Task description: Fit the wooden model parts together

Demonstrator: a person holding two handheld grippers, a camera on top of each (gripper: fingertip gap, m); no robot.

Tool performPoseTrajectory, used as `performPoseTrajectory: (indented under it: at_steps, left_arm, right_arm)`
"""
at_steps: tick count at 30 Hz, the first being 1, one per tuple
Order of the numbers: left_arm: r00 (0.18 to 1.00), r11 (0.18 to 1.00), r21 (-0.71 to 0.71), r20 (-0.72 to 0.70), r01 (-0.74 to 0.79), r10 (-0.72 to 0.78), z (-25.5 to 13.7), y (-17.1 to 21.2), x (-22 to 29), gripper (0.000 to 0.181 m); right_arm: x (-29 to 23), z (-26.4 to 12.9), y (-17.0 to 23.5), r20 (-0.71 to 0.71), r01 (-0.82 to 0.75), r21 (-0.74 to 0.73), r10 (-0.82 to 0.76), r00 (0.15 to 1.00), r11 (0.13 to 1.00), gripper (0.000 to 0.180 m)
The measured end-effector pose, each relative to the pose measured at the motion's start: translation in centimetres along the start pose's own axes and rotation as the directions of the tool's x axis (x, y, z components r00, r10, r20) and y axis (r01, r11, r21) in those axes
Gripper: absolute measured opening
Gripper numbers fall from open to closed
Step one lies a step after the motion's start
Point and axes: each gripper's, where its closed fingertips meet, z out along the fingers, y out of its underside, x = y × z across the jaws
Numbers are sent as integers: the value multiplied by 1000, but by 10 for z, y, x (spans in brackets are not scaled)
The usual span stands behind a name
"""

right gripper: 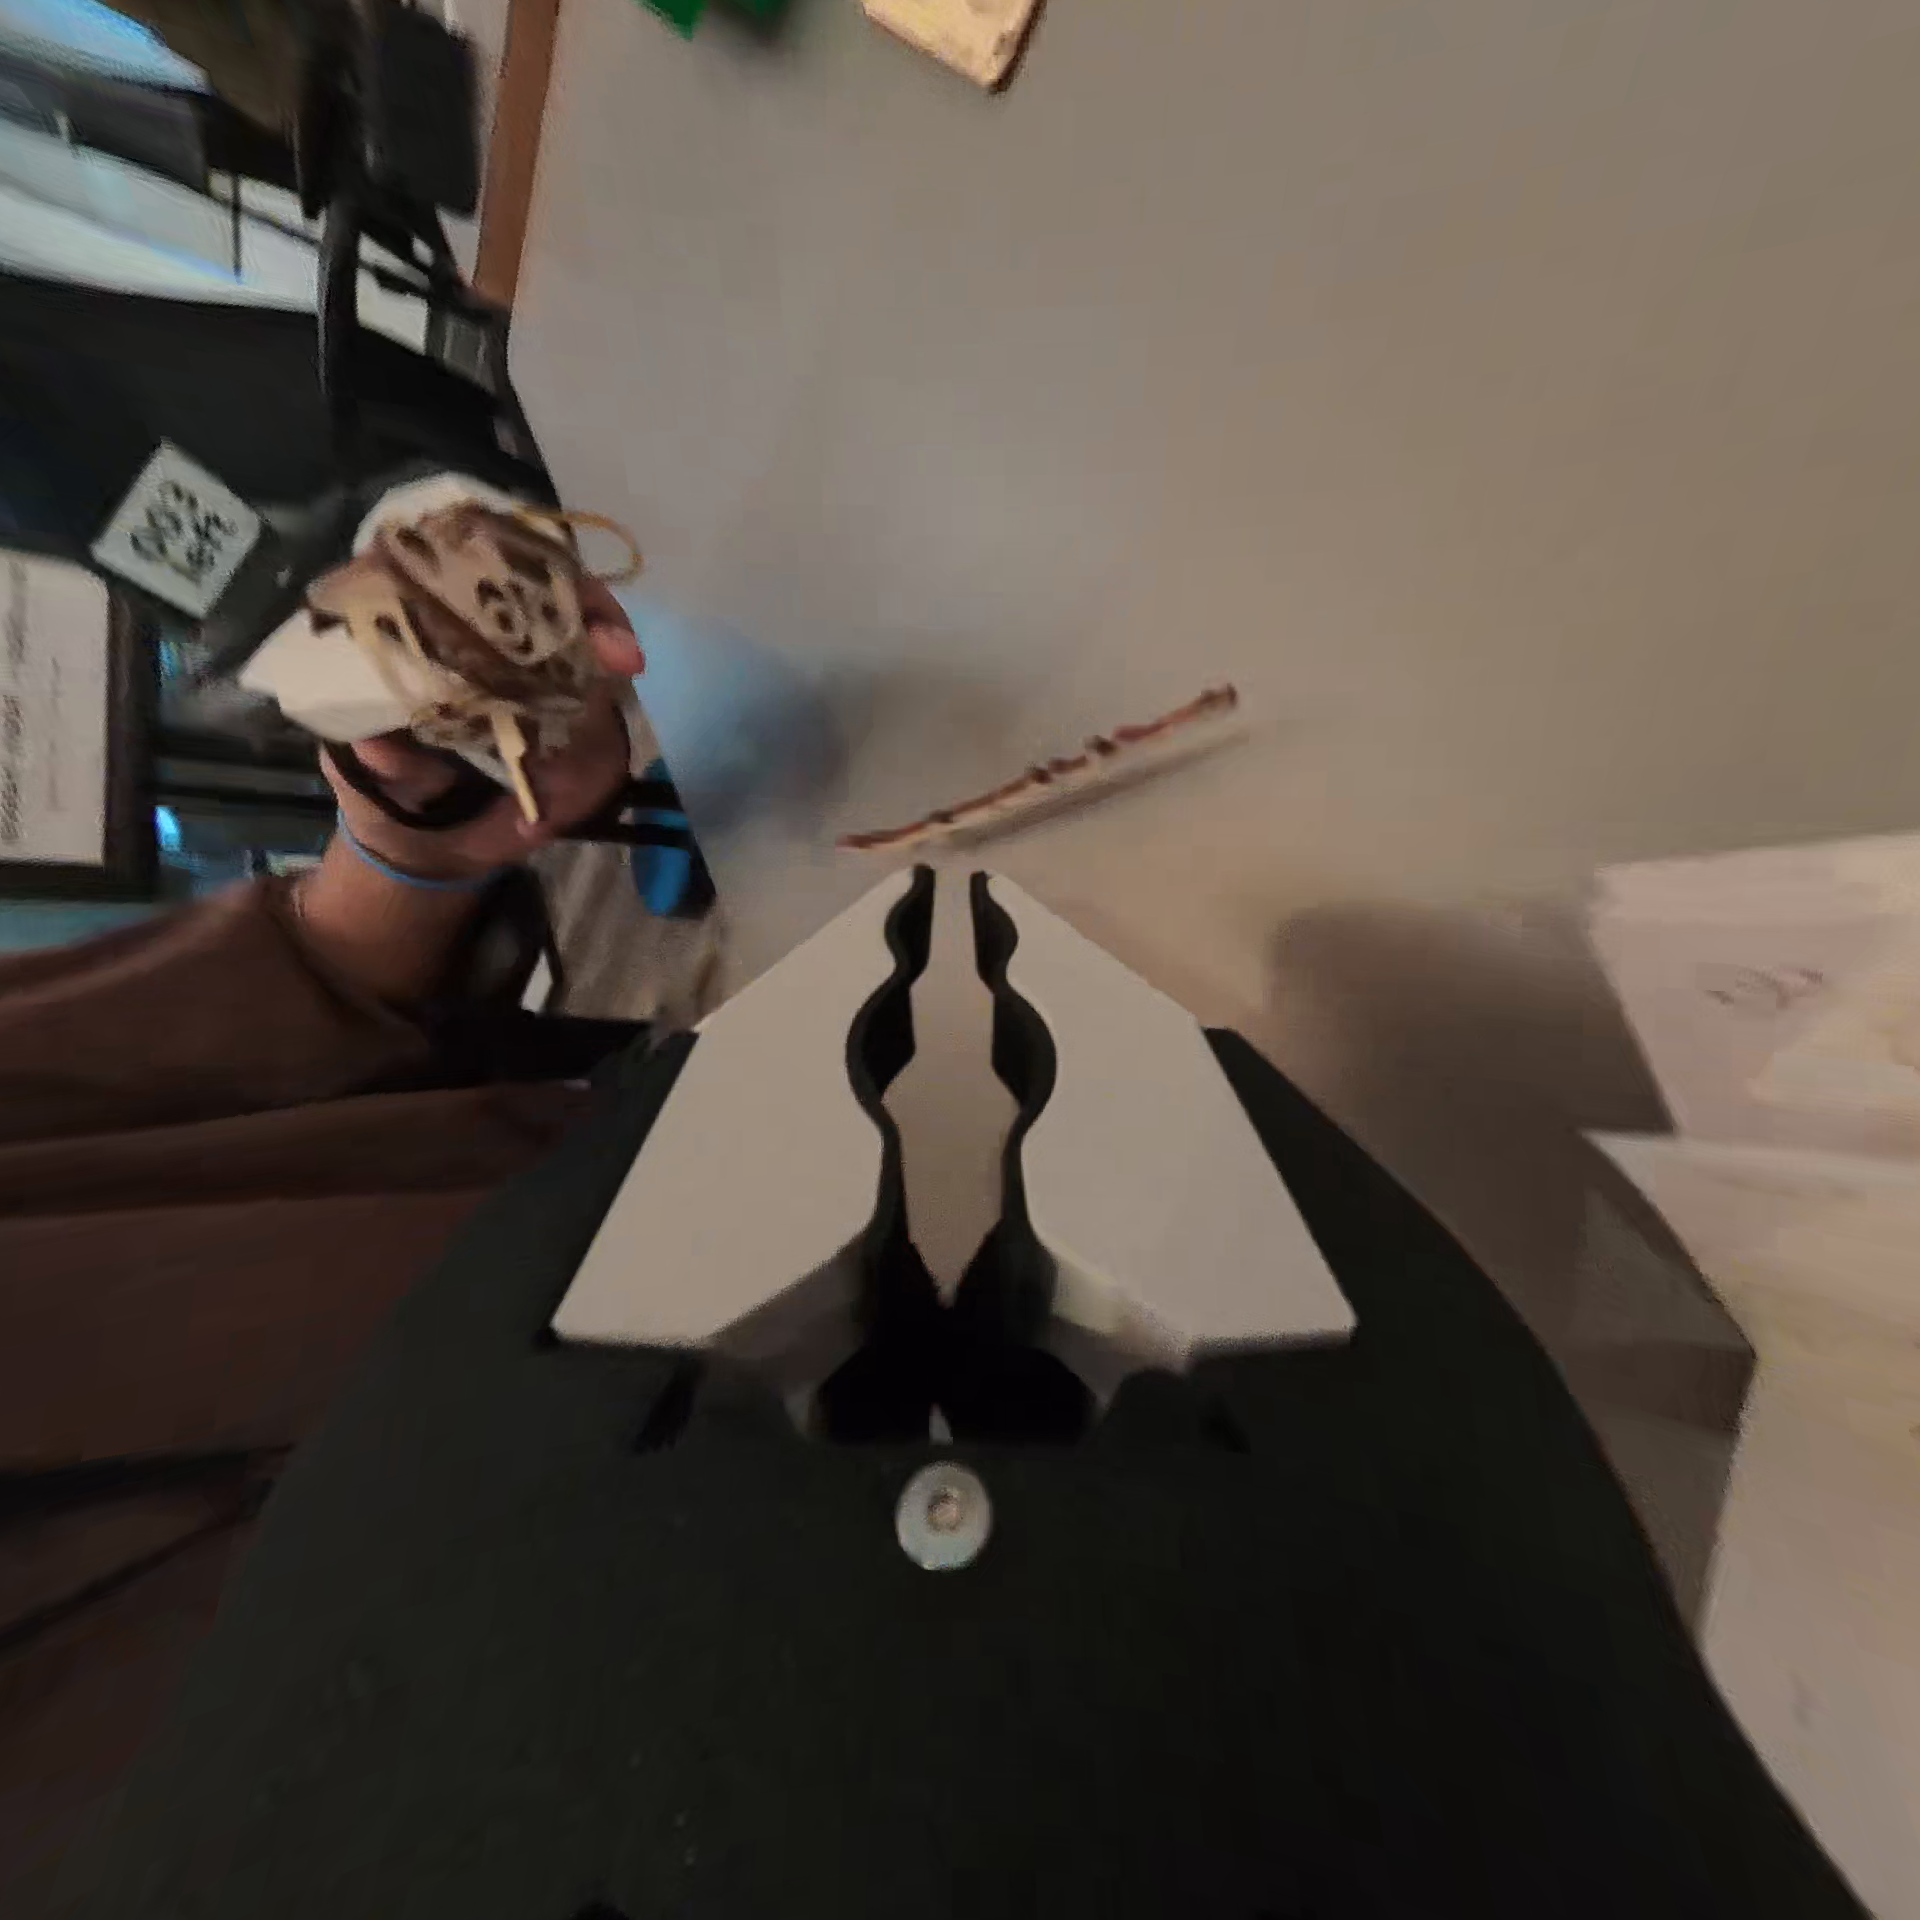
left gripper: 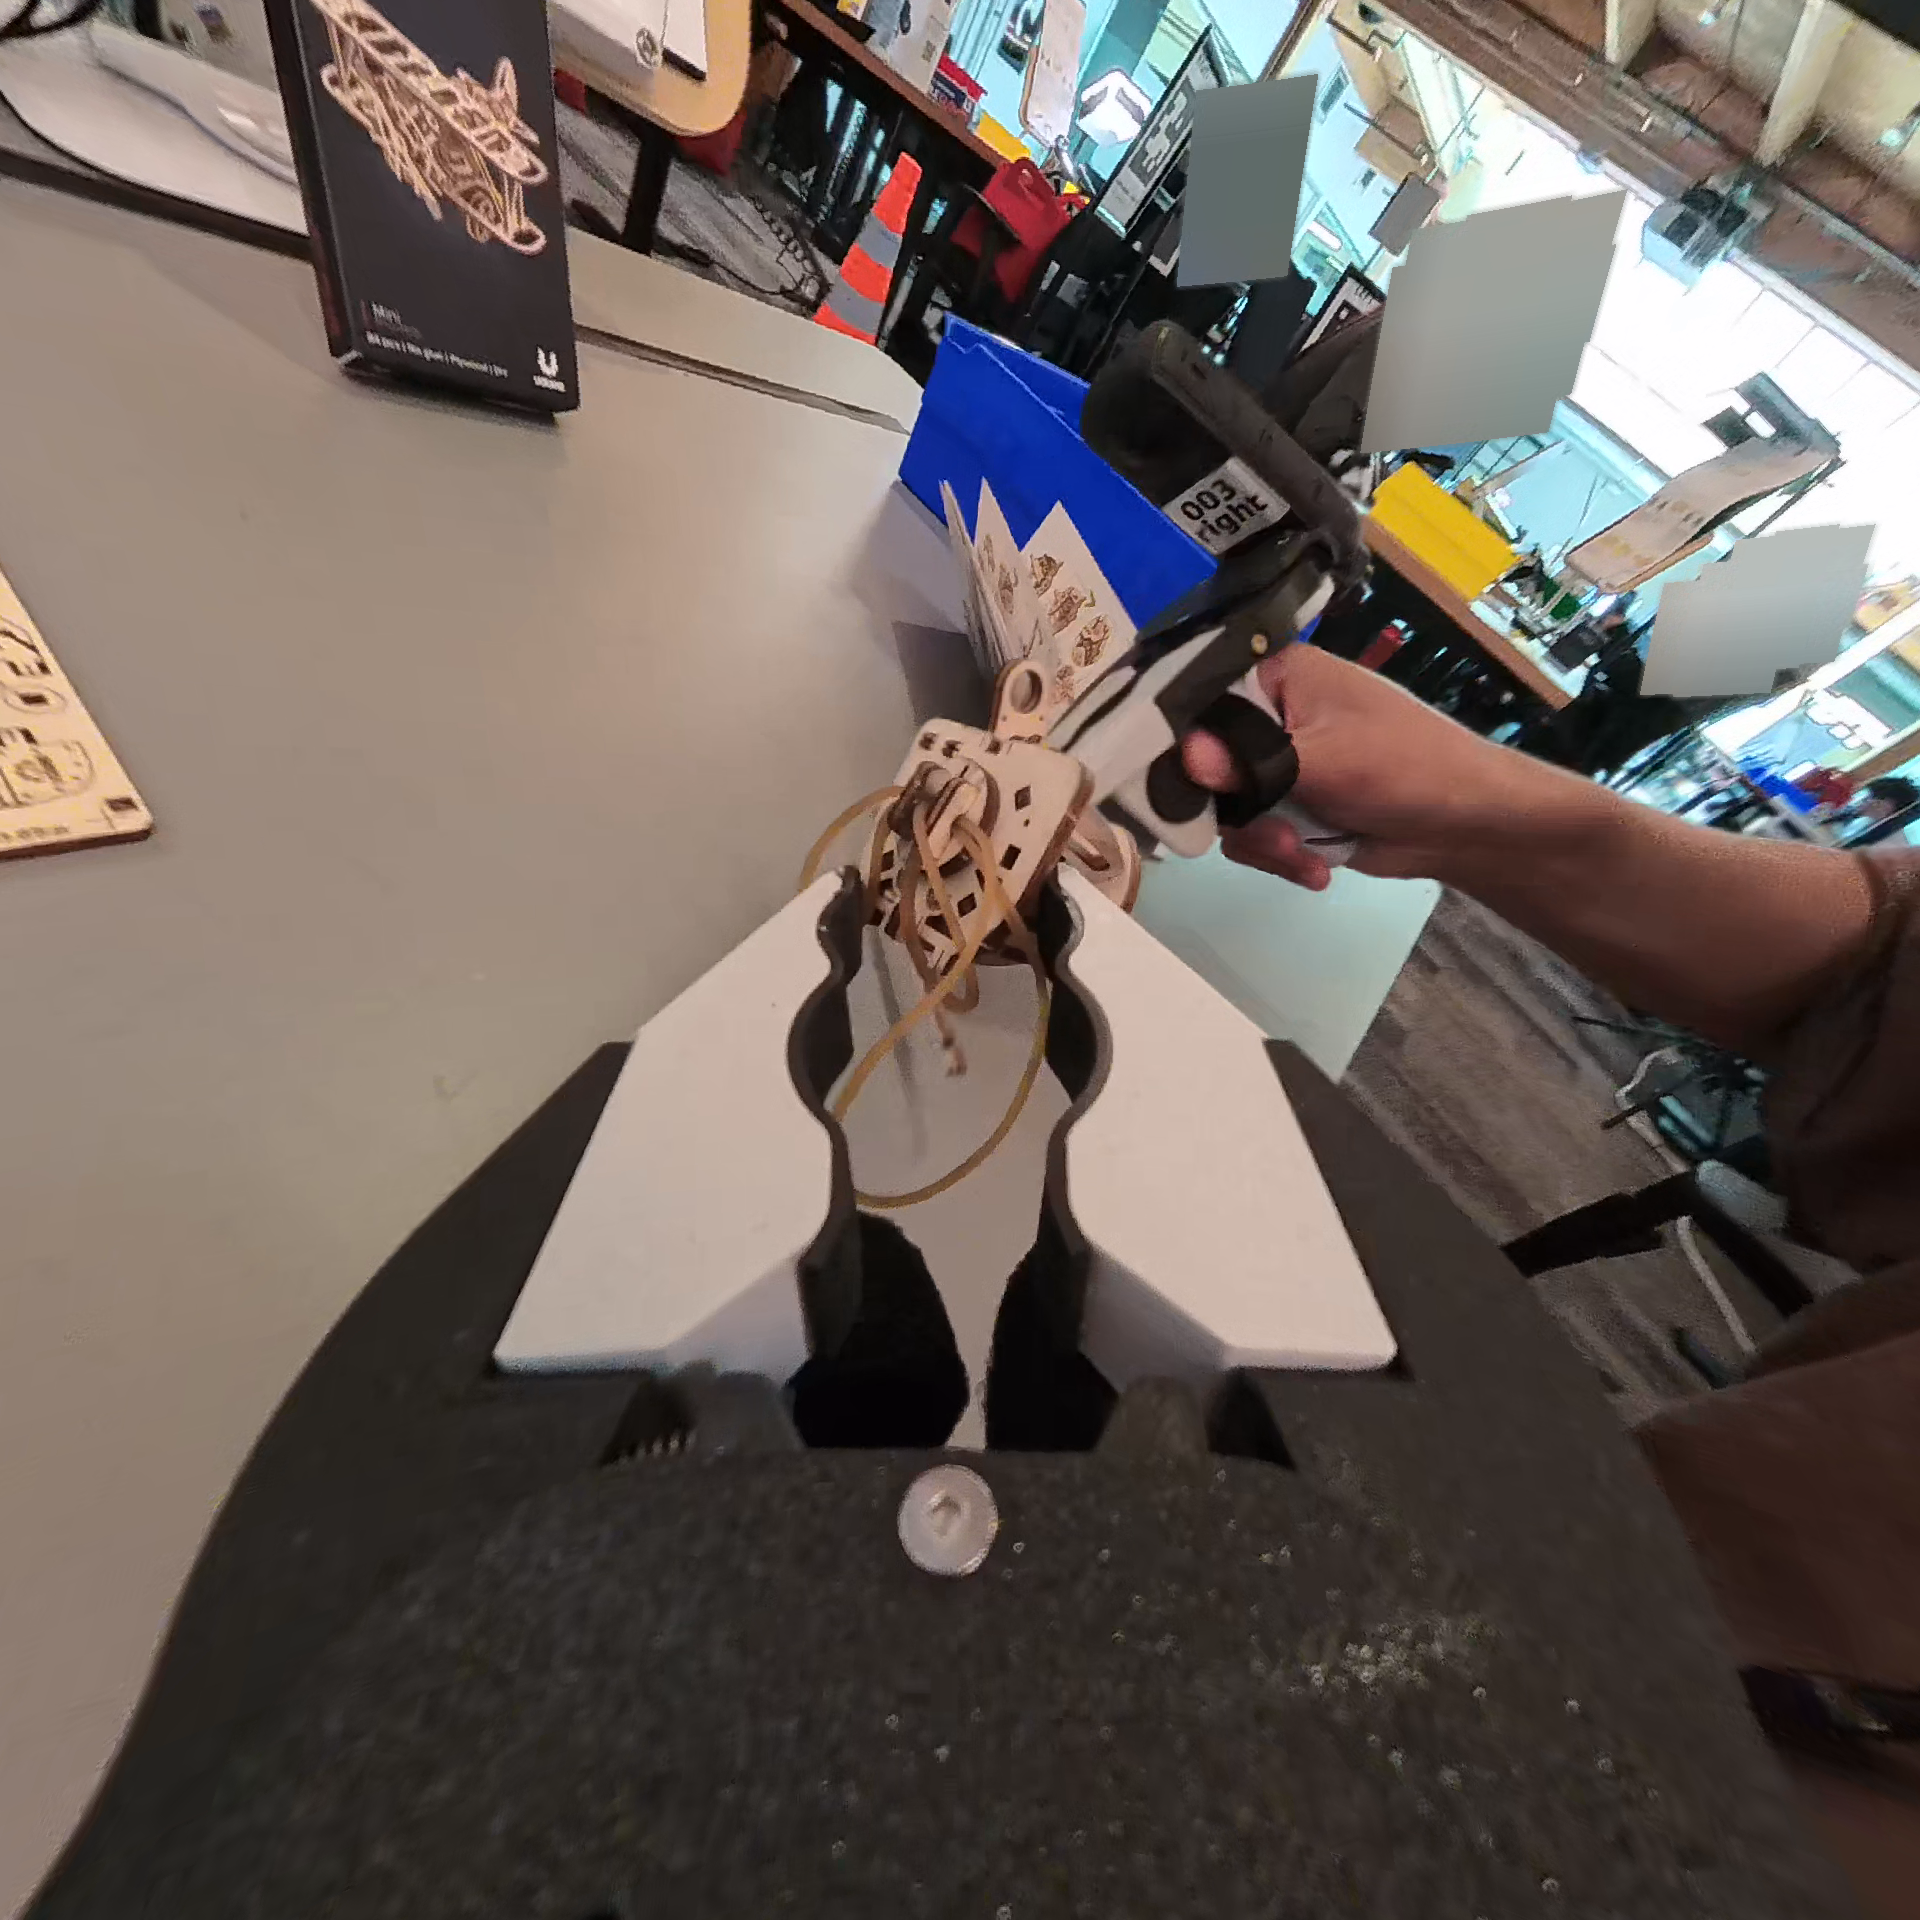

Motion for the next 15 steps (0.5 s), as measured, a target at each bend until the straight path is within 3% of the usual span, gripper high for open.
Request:
performPoseTrajectory:
  at_steps: [3, 7, 9, 11, 15]
  left_arm:
    - [996, 997, -1, 33, -79, 79, 1, -1, 2, 31]
    - [990, 991, -1, 44, -134, 133, 4, -1, 11, 31]
    - [987, 988, 2, 44, -155, 154, 6, -1, 16, 31]
    - [986, 986, 10, 38, -164, 163, 6, -2, 20, 31]
    - [985, 985, 20, 6, -171, 170, 7, -3, 30, 31]
  right_arm:
    - [-51, 1, -6, 130, 266, 89, -276, 952, 960, 25]
    - [-101, 7, -19, 24, 584, 380, -639, 769, 717, 55]
    - [-108, 6, -26, -59, 578, 470, -630, 775, 667, 52]
    - [-105, 12, -24, -89, 588, 457, -623, 777, 668, 53]
    - [-103, 20, -18, -57, 562, 470, -612, 789, 681, 50]
